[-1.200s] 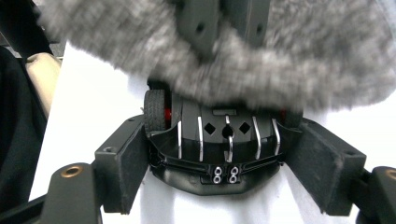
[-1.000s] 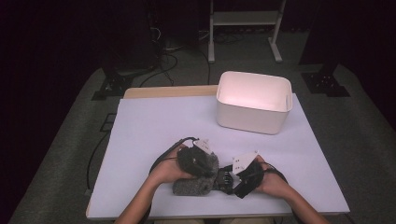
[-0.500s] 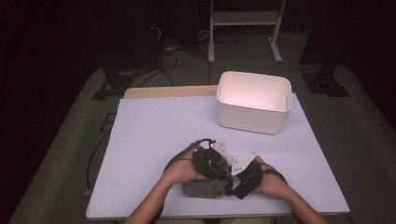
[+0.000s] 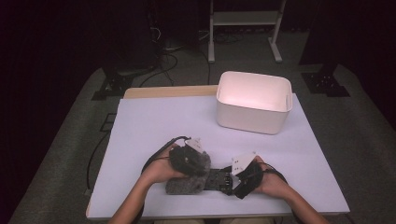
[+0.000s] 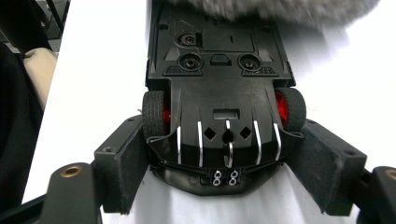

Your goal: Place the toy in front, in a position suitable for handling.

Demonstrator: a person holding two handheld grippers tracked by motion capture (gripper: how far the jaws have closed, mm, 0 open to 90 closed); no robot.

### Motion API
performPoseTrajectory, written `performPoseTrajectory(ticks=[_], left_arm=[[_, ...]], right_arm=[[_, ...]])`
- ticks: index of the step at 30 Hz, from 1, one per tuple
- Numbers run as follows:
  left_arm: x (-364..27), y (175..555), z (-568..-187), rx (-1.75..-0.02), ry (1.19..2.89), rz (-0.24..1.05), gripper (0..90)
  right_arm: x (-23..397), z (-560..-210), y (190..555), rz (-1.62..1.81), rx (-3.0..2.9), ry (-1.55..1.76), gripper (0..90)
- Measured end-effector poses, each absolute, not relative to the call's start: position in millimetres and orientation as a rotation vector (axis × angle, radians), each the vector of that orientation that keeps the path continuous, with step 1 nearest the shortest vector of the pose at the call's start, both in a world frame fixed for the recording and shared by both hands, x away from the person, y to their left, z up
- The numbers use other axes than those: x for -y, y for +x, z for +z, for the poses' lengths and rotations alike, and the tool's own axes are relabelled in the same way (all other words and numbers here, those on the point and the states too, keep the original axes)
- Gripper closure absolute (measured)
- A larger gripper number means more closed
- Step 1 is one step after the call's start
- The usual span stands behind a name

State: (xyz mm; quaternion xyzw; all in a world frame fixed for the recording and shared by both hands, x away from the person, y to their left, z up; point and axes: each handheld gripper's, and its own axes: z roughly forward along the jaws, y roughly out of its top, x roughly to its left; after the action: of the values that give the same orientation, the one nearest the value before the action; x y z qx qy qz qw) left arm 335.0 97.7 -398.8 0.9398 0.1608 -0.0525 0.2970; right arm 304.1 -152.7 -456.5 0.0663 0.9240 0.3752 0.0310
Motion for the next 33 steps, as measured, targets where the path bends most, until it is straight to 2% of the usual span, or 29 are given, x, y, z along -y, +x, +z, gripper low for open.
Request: performPoseTrajectory(ticks=[6,13,22,33], left_arm=[[-125.5,334.3,-398.6,-0.488,2.5,-0.115,77.6],[-134.2,335.6,-400.1,-0.515,2.493,-0.109,77.6],[-110.1,340.3,-395.8,-0.467,2.514,-0.115,77.4],[-45.2,339.2,-396.1,-0.301,2.549,-0.147,77.5]], right_arm=[[152.6,-456.6,304.5,1.154,-2.846,0.194,23.0],[152.1,-457.3,304.5,1.148,-2.848,0.191,22.9],[151.5,-457.8,304.5,1.144,-2.85,0.194,22.9],[150.7,-457.8,303.5,1.146,-2.849,0.2,22.9]])
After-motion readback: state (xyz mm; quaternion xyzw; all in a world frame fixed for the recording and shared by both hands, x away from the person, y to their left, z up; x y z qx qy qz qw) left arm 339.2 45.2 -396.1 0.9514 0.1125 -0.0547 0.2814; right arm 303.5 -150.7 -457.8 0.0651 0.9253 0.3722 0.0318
